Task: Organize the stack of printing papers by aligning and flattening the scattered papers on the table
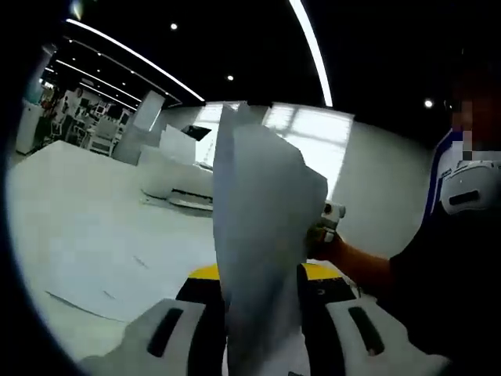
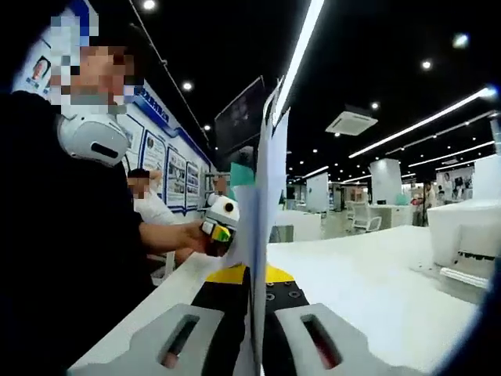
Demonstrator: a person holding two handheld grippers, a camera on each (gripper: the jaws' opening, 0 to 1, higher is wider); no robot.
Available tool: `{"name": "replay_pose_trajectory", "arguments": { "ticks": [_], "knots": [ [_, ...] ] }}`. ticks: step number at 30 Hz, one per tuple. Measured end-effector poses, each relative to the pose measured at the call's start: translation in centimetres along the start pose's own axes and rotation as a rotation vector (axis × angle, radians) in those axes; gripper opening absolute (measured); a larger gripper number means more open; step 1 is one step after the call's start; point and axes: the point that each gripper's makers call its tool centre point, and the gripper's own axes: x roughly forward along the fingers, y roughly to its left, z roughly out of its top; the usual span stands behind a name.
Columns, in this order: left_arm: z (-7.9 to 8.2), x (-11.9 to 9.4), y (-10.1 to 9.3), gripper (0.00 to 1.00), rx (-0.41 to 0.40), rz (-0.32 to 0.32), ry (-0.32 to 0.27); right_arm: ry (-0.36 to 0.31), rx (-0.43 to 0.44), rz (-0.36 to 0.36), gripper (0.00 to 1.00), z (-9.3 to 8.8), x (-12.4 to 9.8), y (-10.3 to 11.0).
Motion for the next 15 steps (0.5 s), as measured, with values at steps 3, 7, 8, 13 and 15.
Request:
{"name": "replay_pose_trajectory", "arguments": {
  "ticks": [3, 7, 8, 13, 15],
  "knots": [
    [0.2, 0.4, -1.0, 0.34, 0.019, -0.042, 0.007, -0.009, -0.019, 0.000, 0.00, 0.3, -0.6, -0.3],
    [0.0, 0.7, -1.9, 0.27, 0.020, -0.075, 0.038, -0.012, -0.032, 0.009, 0.00, 0.4, -0.7, -0.2],
    [0.0, 0.7, -2.2, 0.21, 0.020, -0.091, 0.045, -0.012, -0.034, 0.008, 0.00, 0.5, -0.8, -0.3],
    [-0.2, 0.5, -3.3, 0.07, 0.114, -0.129, 0.073, -0.006, -0.044, -0.001, 0.00, 0.6, -0.9, -0.4],
    [0.3, 0.5, -3.7, 0.07, 0.172, -0.128, 0.070, -0.014, -0.048, -0.012, 0.00, 1.1, -1.0, -0.6]
  ]
}}
